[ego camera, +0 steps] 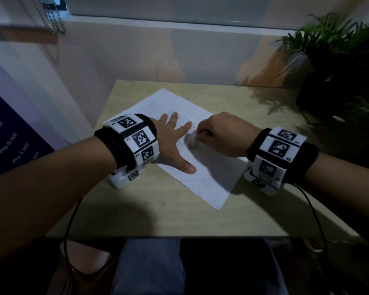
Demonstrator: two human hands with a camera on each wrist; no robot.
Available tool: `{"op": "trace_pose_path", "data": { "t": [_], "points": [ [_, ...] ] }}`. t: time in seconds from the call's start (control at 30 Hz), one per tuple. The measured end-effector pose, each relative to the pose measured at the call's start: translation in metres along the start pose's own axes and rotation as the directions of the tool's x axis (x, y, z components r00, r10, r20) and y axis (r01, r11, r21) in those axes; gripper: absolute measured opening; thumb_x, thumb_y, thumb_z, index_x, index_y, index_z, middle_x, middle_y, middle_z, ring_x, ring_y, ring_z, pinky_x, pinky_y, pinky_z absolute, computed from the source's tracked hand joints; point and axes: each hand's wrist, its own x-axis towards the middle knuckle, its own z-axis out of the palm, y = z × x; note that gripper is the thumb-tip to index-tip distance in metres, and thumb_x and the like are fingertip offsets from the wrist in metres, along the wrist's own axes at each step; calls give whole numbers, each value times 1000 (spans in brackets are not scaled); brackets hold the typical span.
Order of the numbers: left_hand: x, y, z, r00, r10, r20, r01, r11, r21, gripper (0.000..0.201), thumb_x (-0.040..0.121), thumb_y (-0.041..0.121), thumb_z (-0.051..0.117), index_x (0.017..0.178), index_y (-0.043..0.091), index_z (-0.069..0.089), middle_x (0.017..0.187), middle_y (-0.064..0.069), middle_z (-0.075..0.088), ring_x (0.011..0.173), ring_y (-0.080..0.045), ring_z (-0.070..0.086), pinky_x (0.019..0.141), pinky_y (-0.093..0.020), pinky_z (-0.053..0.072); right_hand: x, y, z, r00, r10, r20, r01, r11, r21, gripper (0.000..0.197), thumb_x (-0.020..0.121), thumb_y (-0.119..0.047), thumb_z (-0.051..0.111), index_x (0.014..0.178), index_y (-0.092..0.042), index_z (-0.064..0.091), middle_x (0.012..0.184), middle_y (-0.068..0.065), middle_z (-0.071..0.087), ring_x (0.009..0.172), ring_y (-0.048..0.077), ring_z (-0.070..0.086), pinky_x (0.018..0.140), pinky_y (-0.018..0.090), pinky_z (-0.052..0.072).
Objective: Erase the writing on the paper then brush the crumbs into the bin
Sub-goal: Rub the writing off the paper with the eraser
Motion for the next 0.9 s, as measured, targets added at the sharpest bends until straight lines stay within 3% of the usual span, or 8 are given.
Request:
{"op": "trace_pose_path", "data": {
  "t": [0.1, 0.2, 0.3, 0.47, 0.57, 0.63, 0.83, 0.9],
  "points": [
    [0, 1, 1, 1000, 1, -4, -1, 1000, -6, 137, 60, 99, 52, 155, 39, -27, 165, -6, -31, 155, -31, -18, 122, -59, 5, 4, -1, 3, 993, 94, -71, -101, 991, -93, 29, 101, -38, 49, 102, -15, 66, 93, 7, 63, 83, 29, 57, 67, 35, 43],
    [0, 3, -2, 1000, 7, -3, -7, 1000, -16, 138, 61, 95, 58, 158, 38, -22, 166, -8, -29, 155, -34, -17, 122, -60, 7, -7, -23, 5, 999, -32, -28, 31, 999, -32, 19, 100, -34, 50, 91, -22, 61, 81, -1, 56, 74, 21, 51, 62, 32, 36],
    [2, 1, 0, 1000, 7, 0, -7, 1000, -19, 138, 60, 96, 56, 157, 39, -24, 166, -8, -30, 155, -34, -18, 123, -61, 7, -4, -16, 2, 997, -70, 20, 69, 997, 40, 24, 99, -35, 52, 99, -19, 69, 86, -2, 66, 78, 20, 58, 70, 32, 45],
    [3, -1, 3, 1000, -4, -10, 4, 1000, 7, 139, 56, 103, 47, 154, 39, -29, 165, -5, -32, 155, -30, -18, 123, -60, 6, 16, 9, 0, 988, 140, -57, -145, 985, -90, 33, 98, -43, 52, 98, -13, 68, 96, 10, 67, 85, 31, 61, 70, 35, 46],
    [3, 0, 2, 1000, 9, -19, -9, 1000, -11, 140, 56, 101, 49, 156, 39, -27, 165, -7, -31, 155, -32, -18, 122, -60, 6, 6, -8, 2, 999, 28, -24, -30, 998, -63, 27, 99, -39, 53, 96, -16, 66, 86, 3, 61, 77, 24, 55, 66, 32, 40],
    [3, -1, 2, 1000, 12, -15, -12, 1000, -17, 139, 56, 101, 49, 156, 39, -26, 165, -7, -31, 155, -33, -18, 122, -60, 6, 0, -11, -1, 999, -38, 26, 38, 999, 2, 27, 99, -38, 53, 98, -15, 69, 85, 0, 64, 78, 22, 56, 68, 33, 43],
    [0, 1, 1, 1000, 2, -15, -2, 1000, 12, 138, 57, 102, 46, 154, 38, -28, 165, -6, -31, 156, -31, -16, 123, -60, 6, 25, 24, -7, 988, 146, -51, -149, 987, -60, 37, 98, -39, 53, 91, -7, 70, 90, 14, 69, 80, 33, 62, 72, 41, 53],
    [-1, 1, 0, 1000, 2, -14, -2, 1000, 14, 138, 59, 102, 47, 155, 38, -28, 165, -6, -31, 156, -31, -16, 123, -59, 7, 25, 19, -3, 993, 113, -37, -116, 991, -73, 35, 98, -40, 53, 90, -10, 69, 87, 11, 68, 80, 32, 62, 73, 41, 54]
  ]
}}
